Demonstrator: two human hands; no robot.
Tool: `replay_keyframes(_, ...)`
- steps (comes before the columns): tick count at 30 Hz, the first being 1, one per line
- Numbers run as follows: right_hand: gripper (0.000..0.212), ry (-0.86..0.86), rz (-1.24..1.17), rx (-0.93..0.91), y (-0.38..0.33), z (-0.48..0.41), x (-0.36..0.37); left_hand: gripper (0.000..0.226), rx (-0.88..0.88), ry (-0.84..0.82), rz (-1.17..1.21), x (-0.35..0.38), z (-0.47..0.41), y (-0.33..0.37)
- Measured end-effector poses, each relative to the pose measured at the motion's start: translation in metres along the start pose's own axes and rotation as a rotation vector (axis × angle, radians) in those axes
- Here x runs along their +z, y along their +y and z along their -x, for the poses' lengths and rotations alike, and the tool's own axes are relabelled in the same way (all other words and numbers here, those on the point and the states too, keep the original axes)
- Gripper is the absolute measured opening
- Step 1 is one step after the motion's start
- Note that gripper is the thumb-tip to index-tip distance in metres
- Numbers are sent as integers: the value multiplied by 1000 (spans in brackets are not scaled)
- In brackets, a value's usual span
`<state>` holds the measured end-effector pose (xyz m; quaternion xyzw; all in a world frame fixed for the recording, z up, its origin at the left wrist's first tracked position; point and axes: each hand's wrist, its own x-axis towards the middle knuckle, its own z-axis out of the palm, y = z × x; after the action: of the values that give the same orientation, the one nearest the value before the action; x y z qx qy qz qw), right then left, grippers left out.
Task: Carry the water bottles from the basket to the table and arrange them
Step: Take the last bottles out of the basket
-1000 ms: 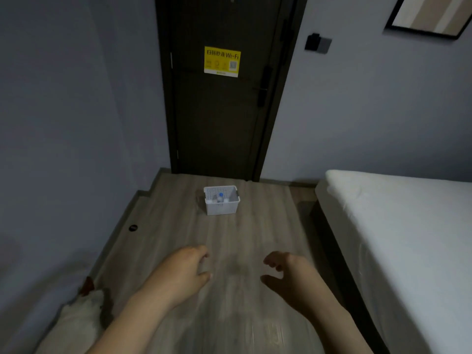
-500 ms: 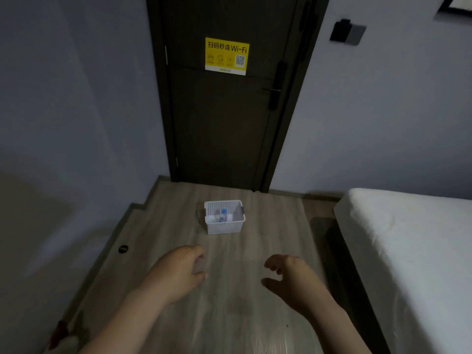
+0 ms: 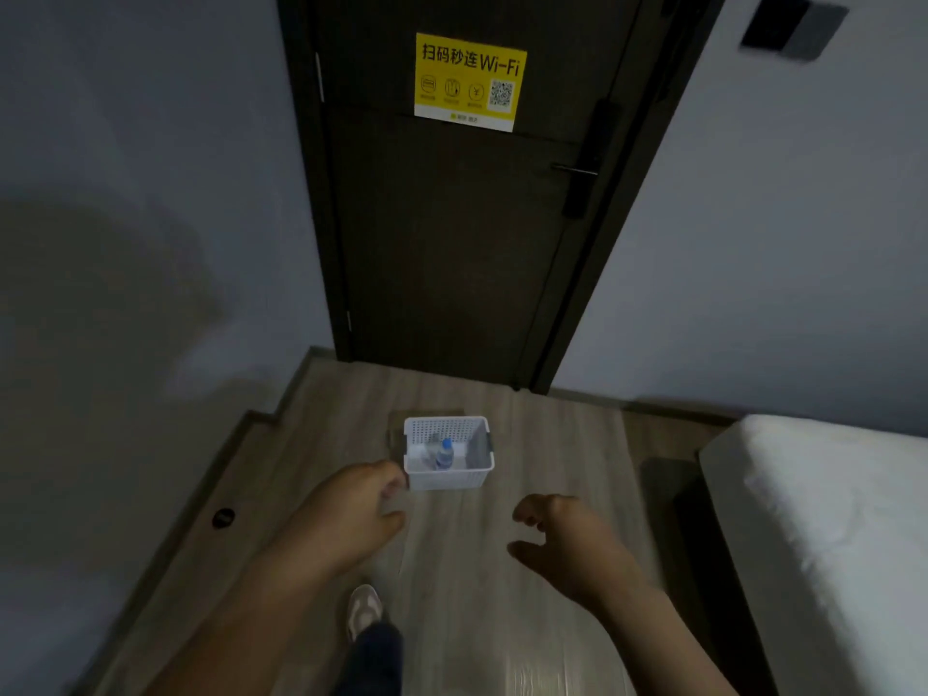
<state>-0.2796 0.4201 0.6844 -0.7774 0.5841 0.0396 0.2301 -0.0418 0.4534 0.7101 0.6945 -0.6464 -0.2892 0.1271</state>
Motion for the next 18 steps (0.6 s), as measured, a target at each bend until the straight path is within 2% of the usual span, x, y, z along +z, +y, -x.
replay_keyframes(14, 38, -120, 1, 117, -27, -249, -18, 21, -46, -173, 51, -59, -250, -89)
replay_keyframes(18, 36, -200, 23, 104, -22, -306, -14, 32, -109, -161, 30, -54, -298, -114)
